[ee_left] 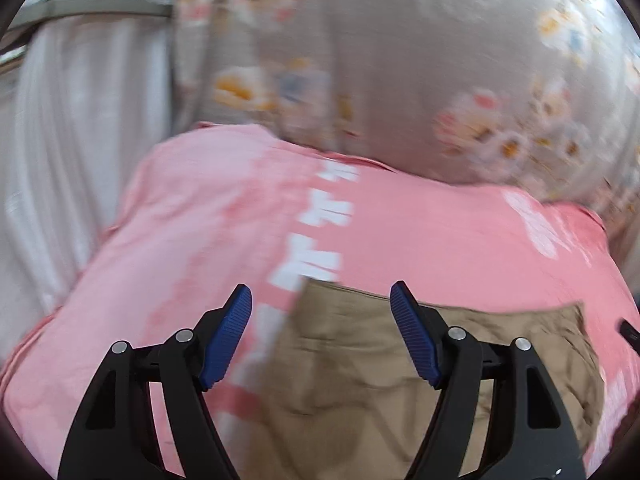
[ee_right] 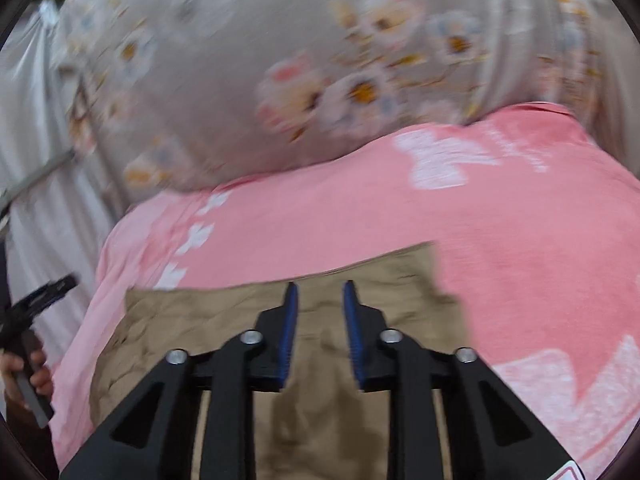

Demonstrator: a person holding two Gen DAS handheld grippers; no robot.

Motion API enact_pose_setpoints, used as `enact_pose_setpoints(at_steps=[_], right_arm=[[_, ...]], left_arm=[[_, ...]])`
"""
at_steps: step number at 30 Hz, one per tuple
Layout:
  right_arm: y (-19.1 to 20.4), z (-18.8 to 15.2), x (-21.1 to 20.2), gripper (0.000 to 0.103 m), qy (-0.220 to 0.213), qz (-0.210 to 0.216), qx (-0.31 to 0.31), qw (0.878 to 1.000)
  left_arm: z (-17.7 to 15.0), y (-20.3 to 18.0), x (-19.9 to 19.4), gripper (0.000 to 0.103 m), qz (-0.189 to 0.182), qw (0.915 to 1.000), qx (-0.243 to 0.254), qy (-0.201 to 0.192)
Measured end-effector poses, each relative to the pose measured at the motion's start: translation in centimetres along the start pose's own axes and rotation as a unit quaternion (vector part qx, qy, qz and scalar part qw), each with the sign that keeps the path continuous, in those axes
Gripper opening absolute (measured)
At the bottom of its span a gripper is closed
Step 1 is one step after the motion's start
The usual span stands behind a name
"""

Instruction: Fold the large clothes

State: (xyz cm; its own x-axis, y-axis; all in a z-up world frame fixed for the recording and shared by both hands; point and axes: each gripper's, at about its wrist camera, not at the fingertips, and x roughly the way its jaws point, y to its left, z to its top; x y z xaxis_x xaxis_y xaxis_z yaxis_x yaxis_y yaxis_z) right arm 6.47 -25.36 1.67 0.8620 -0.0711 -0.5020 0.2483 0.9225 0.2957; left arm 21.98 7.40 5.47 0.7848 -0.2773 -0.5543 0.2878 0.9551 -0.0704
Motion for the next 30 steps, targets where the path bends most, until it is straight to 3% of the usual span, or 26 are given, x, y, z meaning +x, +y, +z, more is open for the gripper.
enact_pose_setpoints(at_steps=[3, 5, 8, 12, 19, 30], right_arm=[[4.6, 0.0, 3.6, 0.008, 0.03, 0.01, -0.052, 0.998], [6.4, 0.2, 6.3, 0.005, 0.06, 0.013, -0.066, 0.996], [7.1, 0.2, 9.0, 0.004, 0.084, -0.004, -0.089, 0.992], [6.4, -0.7, 12.7, 0.004, 0.12, -0.02, -0.1, 0.988], [4.8, -1.6, 15.6, 0.0, 0.136, -0.014, -0.072, 0.988], [4.3, -2.6, 16.5, 0.0, 0.132, -0.009, -0.058, 0.989]], left_arm=[[-0.9, -6.0, 2.8, 0.062, -0.03, 0.9976, 0.051, 0.035], [-1.6, -8.9, 5.6, 0.058, -0.044, 0.9952, 0.057, 0.067], [-2.5, -11.1, 9.3, 0.052, -0.055, 0.9915, 0.047, 0.108], [-3.6, -11.7, 12.7, 0.052, -0.043, 0.9898, 0.045, 0.128], [-4.5, -11.1, 14.7, 0.053, -0.037, 0.9909, 0.034, 0.125], [-5.6, -12.0, 15.6, 0.053, -0.012, 0.993, 0.054, 0.104]])
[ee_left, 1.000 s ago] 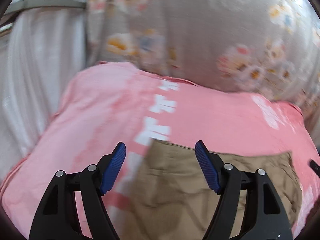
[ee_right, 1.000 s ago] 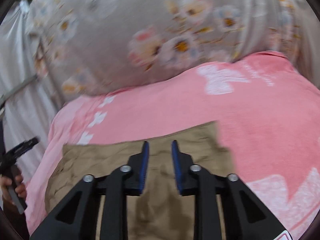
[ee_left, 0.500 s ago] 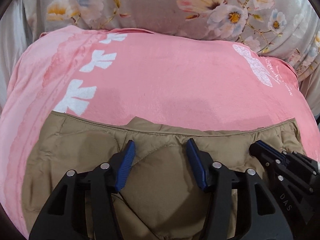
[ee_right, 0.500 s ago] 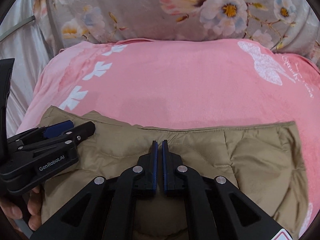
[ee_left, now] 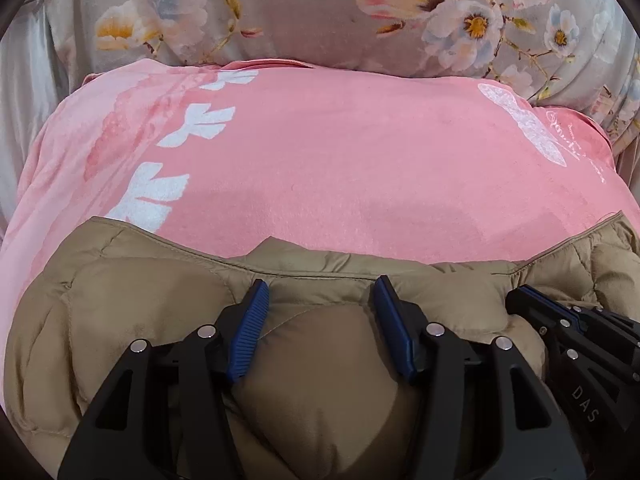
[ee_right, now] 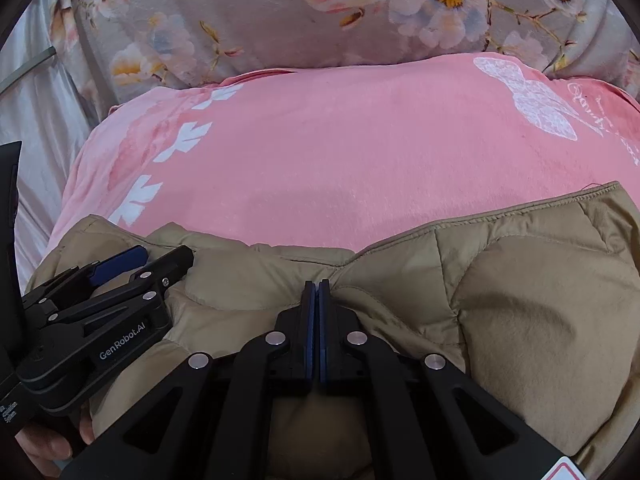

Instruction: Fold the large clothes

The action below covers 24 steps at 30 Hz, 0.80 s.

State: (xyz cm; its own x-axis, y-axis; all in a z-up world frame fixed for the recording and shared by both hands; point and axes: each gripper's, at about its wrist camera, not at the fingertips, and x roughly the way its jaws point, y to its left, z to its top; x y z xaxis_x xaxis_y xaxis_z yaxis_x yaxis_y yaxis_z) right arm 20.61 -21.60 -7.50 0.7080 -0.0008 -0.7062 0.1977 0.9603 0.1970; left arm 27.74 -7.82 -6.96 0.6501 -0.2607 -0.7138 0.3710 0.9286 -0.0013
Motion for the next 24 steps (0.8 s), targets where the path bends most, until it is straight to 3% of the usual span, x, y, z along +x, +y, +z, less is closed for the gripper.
enact_pose_setpoints(at_steps=[24], right_arm=[[-0.47, -0.09, 0.73, 0.0, 0.004, 0.002, 0.005, 1.0]], left_arm=[[-0.31, -0.91, 1.03, 0.054, 0.032, 0.9994, 0.014, -0.003]])
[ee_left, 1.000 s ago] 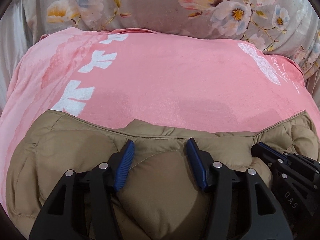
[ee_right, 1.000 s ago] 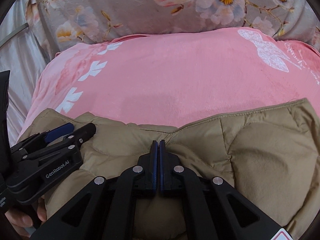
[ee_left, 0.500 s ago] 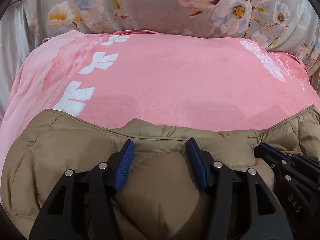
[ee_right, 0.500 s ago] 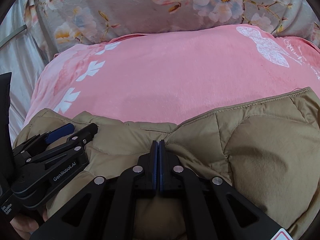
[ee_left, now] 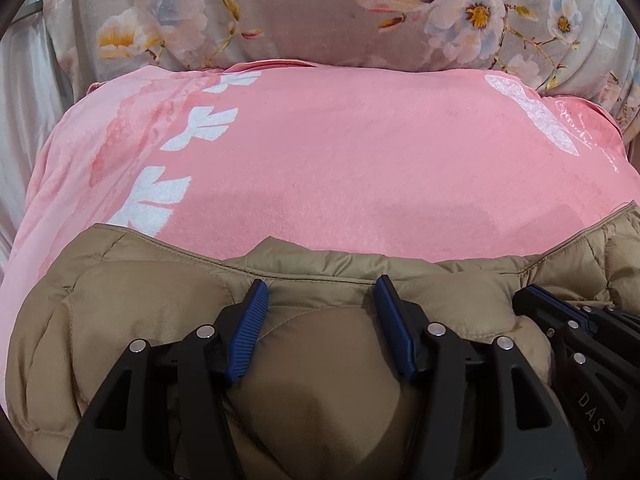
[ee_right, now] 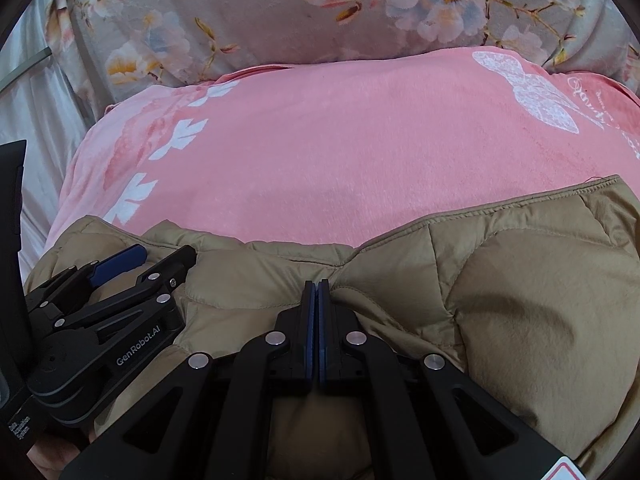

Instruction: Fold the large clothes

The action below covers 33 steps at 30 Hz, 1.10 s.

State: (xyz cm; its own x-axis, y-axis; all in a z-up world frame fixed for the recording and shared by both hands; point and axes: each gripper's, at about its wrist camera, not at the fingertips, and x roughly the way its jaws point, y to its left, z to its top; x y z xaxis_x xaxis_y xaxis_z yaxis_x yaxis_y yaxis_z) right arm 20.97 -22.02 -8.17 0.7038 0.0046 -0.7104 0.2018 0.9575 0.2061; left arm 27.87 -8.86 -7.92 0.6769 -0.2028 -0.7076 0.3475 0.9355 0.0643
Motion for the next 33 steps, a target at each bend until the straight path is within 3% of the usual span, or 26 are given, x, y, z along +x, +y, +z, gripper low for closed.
enact_pose_setpoints(at_steps=[8, 10, 11, 12, 14, 17, 20, 26, 33], right_arm=[[-1.1, 0.2, 0.1, 0.0, -0.003, 0.017, 0.02, 1.0], [-1.1, 0.0, -1.8, 0.0, -0.027, -0.032, 0.026, 0.999], [-0.6, -0.6, -4.1, 0.001, -0.053, -0.054, 0.029, 0.997], [-0.2, -1.0, -5.7, 0.01, -0.069, -0.047, 0.028, 0.996], [1.3, -2.5, -9.0, 0.011, -0.086, -0.022, 0.016, 0.996], [3.5, -4.8, -10.9, 0.011, -0.084, -0.002, -0.001, 0.996], [5.1, -6.6, -10.1, 0.011, -0.066, 0.015, -0.012, 0.998], [6.2, -9.3, -7.8, 0.011, -0.073, -0.012, -0.039, 0.996], [6.6, -9.8, -7.0, 0.011, -0.072, -0.031, -0.054, 0.995]], left_arm=[[0.3, 0.2, -0.1, 0.054, -0.004, 1.0, -0.003, 0.005], [0.2, 1.0, -1.1, 0.054, -0.014, 0.9996, -0.02, 0.011], [0.0, 1.9, -2.7, 0.054, -0.024, 0.9989, -0.037, 0.015], [-0.3, 2.4, -4.0, 0.055, -0.032, 0.9983, -0.048, 0.013], [-1.6, 3.8, -7.6, 0.058, -0.051, 0.9964, -0.068, 0.003], [-3.9, 4.5, -10.4, 0.061, -0.042, 0.9963, -0.075, 0.0], [-6.1, 4.3, -11.0, 0.061, -0.025, 0.9967, -0.077, -0.001], [-8.7, 3.6, -9.9, 0.064, -0.01, 0.9981, -0.061, -0.005], [-9.6, 2.6, -9.3, 0.066, 0.02, 0.9986, -0.039, -0.032]])
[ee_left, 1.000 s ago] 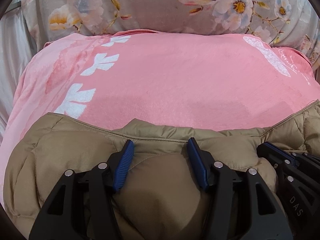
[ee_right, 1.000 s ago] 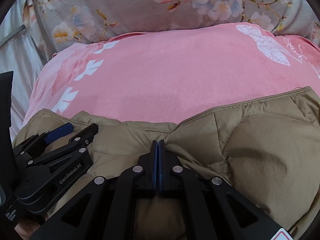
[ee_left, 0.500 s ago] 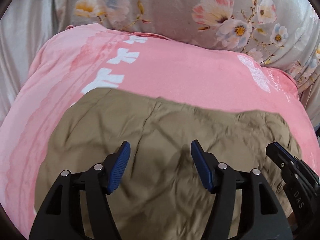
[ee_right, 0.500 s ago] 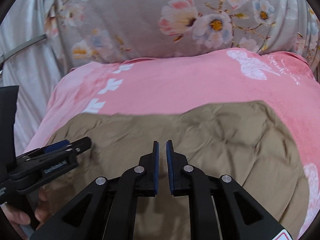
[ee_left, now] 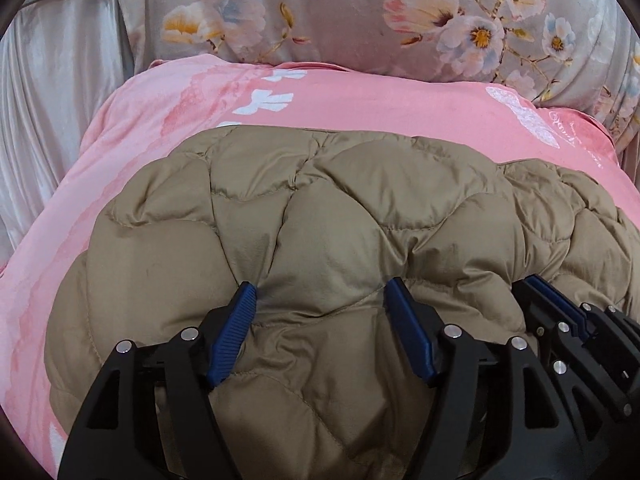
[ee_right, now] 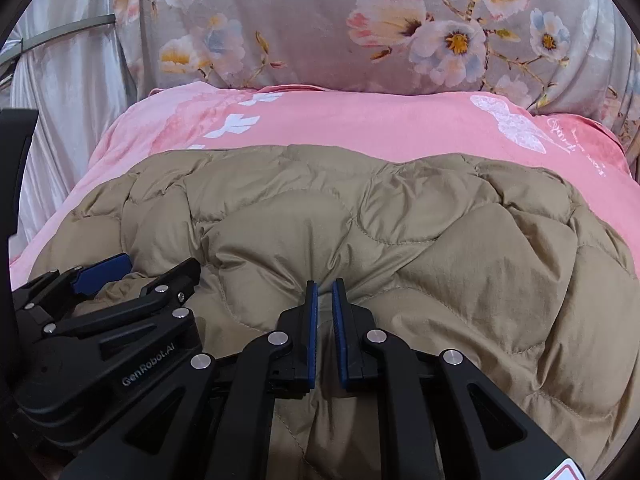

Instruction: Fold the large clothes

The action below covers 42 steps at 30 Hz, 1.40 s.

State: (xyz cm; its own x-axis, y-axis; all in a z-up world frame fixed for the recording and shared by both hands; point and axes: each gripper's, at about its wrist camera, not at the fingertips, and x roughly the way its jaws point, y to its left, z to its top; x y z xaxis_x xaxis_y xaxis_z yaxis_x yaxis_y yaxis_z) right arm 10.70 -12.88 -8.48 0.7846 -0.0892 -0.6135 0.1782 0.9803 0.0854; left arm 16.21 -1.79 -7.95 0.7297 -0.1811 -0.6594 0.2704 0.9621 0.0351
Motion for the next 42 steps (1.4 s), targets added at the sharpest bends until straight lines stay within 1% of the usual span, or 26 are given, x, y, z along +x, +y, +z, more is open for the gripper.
enact_pose_setpoints(at_steps=[5, 7, 8, 10, 12, 14, 16, 17, 18, 20, 22, 23, 25, 26, 28, 30, 32, 33, 34, 35, 36, 37, 38, 39, 40, 42], right_arm=[[-0.2, 0.0, 0.1, 0.011, 0.007, 0.003, 0.003, 1.0], [0.0, 0.3, -0.2, 0.011, 0.019, 0.002, 0.009, 1.0], [-0.3, 0.6, -0.7, 0.011, 0.034, 0.013, 0.031, 0.999], [-0.8, 0.8, -1.5, 0.013, 0.05, 0.037, 0.066, 0.996], [-0.8, 0.5, -2.0, 0.013, 0.063, 0.043, 0.074, 0.994], [-0.8, 0.1, -3.0, 0.012, 0.064, 0.049, 0.081, 0.993], [-0.9, -0.2, -3.8, 0.012, 0.062, 0.058, 0.09, 0.992], [-0.8, -0.4, -4.2, 0.012, 0.063, 0.065, 0.09, 0.992], [-0.6, -0.5, -4.3, 0.012, 0.065, 0.069, 0.087, 0.992], [-0.2, -0.8, -4.3, 0.012, 0.067, 0.065, 0.074, 0.993], [0.1, -0.9, -4.5, 0.012, 0.066, 0.061, 0.069, 0.994], [0.2, -0.9, -4.7, 0.012, 0.065, 0.062, 0.069, 0.994], [0.4, -0.7, -4.9, 0.012, 0.066, 0.069, 0.07, 0.993], [0.6, -0.7, -5.0, 0.012, 0.067, 0.066, 0.065, 0.993], [1.0, -0.7, -5.0, 0.012, 0.07, 0.061, 0.058, 0.994], [1.0, -0.9, -5.0, 0.012, 0.074, 0.059, 0.057, 0.994], [1.0, -1.0, -5.0, 0.012, 0.077, 0.059, 0.056, 0.994], [1.0, -1.1, -4.9, 0.012, 0.081, 0.059, 0.054, 0.993], [1.0, -1.2, -4.7, 0.012, 0.085, 0.06, 0.053, 0.993], [0.9, -1.3, -4.4, 0.012, 0.09, 0.062, 0.055, 0.993], [0.8, -1.4, -4.1, 0.012, 0.093, 0.064, 0.056, 0.992], [0.7, -1.5, -3.9, 0.012, 0.097, 0.066, 0.058, 0.991], [0.6, -1.6, -3.5, 0.012, 0.1, 0.068, 0.06, 0.991], [0.5, -1.7, -3.3, 0.012, 0.101, 0.07, 0.061, 0.991], [0.5, -1.8, -3.0, 0.011, 0.103, 0.072, 0.062, 0.99], [0.4, -1.9, -2.7, 0.011, 0.106, 0.075, 0.062, 0.99]], left_arm=[[-0.2, -0.2, 0.1, 0.066, 0.008, 0.9999, 0.007, -0.006], [-0.1, -0.2, 0.1, 0.066, 0.008, 0.9999, 0.008, -0.004], [-0.1, -0.2, 0.1, 0.066, 0.007, 0.9999, 0.01, -0.003], [-0.1, -0.1, 0.1, 0.066, 0.005, 0.9999, 0.01, -0.001], [0.0, 0.2, -0.1, 0.066, 0.003, 0.9999, 0.008, 0.005], [0.0, 0.7, -0.8, 0.066, -0.002, 0.9999, -0.001, 0.013], [-0.4, 2.0, -2.6, 0.066, -0.028, 0.9994, -0.018, 0.014], [-0.8, 3.3, -3.9, 0.072, -0.042, 0.9986, -0.029, 0.011], [-1.1, 4.3, -4.7, 0.08, -0.047, 0.9981, -0.037, 0.01], [-1.9, 6.9, -6.2, 0.087, -0.04, 0.9972, -0.062, 0.008], [-3.1, 10.5, -7.7, 0.088, -0.029, 0.995, -0.096, 0.005], [-3.5, 11.7, -8.0, 0.088, -0.024, 0.9937, -0.109, 0.008], [-4.6, 15.0, -8.2, 0.088, -0.022, 0.9879, -0.151, 0.025], [-5.3, 16.6, -8.0, 0.088, -0.029, 0.9834, -0.176, 0.036], [-6.2, 18.0, -7.4, 0.088, -0.045, 0.9769, -0.202, 0.051], [-6.8, 18.9, -6.0, 0.088, -0.065, 0.9677, -0.232, 0.074], [-7.4, 19.1, -4.8, 0.088, -0.104, 0.9551, -0.263, 0.087], [-7.5, 19.1, -4.5, 0.089, -0.115, 0.9518, -0.271, 0.088], [-7.5, 18.9, -4.3, 0.091, -0.119, 0.9502, -0.275, 0.087], [-7.3, 18.7, -4.3, 0.092, -0.119, 0.9502, -0.276, 0.082], [-6.9, 18.5, -4.1, 0.092, -0.131, 0.9493, -0.275, 0.077], [-6.7, 18.3, -3.8, 0.092, -0.146, 0.9468, -0.276, 0.076], [-6.4, 18.1, -3.3, 0.092, -0.161, 0.9422, -0.283, 0.079], [-6.2, 17.9, -2.8, 0.092, -0.169, 0.9381, -0.291, 0.082], [-6.1, 17.8, -2.6, 0.091, -0.171, 0.9363, -0.296, 0.08], [-5.2, 17.2, -2.5, 0.082, -0.185, 0.9337, -0.297, 0.075]])
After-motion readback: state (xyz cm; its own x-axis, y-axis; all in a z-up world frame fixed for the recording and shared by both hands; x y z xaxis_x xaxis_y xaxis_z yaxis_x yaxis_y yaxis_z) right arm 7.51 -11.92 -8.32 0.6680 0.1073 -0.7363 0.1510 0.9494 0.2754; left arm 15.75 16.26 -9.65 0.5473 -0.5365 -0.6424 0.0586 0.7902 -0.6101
